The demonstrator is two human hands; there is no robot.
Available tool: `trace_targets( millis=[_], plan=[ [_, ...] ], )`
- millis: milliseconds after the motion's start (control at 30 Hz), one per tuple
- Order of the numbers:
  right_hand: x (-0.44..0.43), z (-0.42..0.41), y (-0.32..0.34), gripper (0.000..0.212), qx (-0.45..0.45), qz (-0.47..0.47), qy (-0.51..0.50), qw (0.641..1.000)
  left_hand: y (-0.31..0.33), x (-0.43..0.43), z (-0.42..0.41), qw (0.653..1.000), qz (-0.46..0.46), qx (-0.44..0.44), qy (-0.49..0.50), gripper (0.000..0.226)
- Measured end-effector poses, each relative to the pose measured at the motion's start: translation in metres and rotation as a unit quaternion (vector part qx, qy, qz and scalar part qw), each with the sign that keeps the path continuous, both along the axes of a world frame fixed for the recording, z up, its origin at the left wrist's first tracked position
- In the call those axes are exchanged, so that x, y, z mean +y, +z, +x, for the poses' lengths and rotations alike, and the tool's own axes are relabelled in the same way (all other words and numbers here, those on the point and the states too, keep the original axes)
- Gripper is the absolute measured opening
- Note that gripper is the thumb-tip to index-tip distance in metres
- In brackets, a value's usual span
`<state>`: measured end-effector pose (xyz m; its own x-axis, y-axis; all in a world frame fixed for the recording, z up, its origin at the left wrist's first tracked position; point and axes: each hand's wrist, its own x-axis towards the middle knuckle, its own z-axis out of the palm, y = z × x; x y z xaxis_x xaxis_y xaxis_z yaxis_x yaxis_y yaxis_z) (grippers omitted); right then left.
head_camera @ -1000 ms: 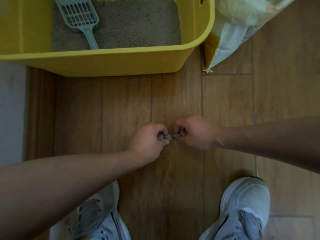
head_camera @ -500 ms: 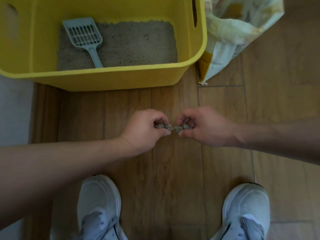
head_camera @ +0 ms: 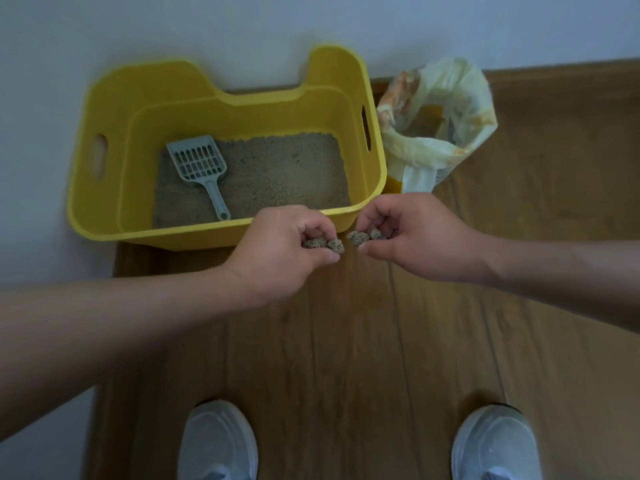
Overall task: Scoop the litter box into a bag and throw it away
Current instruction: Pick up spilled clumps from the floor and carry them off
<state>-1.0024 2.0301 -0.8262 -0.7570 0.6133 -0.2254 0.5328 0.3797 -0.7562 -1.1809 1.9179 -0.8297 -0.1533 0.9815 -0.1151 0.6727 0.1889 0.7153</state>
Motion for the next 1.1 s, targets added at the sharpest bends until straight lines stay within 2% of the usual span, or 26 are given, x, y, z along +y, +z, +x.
trace_targets(
  millis=[100, 300, 500, 667, 800, 1100],
  plan=[
    [0.010, -0.013, 0.017, 0.021, 0.023, 0.011, -0.020, 0.999, 0.021, 0.013, -0.011, 0.999, 0.023, 0.026, 0.014, 0.023],
    [0.029, -0.034, 0.056, 0.021, 0.064, 0.032, -0.038, 0.997, 0.061, 0.043, -0.028, 0.997, 0.062, 0.034, 0.041, 0.020],
    [0.058, -0.036, 0.106, 0.022, 0.057, 0.038, -0.042, 0.997, 0.104, 0.067, -0.037, 0.995, 0.082, -0.003, 0.064, 0.022],
    [0.060, -0.033, 0.154, 0.019, 0.082, -0.016, -0.056, 0.995, 0.155, 0.082, -0.039, 0.994, 0.076, -0.040, 0.073, 0.029],
    [0.061, -0.031, 0.208, 0.017, 0.095, -0.051, -0.093, 0.990, 0.213, 0.087, -0.039, 0.991, 0.059, -0.068, 0.101, 0.017],
    [0.058, -0.029, 0.392, 0.013, 0.108, -0.106, -0.121, 0.981, 0.396, 0.092, -0.034, 0.984, 0.022, -0.095, 0.148, 0.020]
  ],
)
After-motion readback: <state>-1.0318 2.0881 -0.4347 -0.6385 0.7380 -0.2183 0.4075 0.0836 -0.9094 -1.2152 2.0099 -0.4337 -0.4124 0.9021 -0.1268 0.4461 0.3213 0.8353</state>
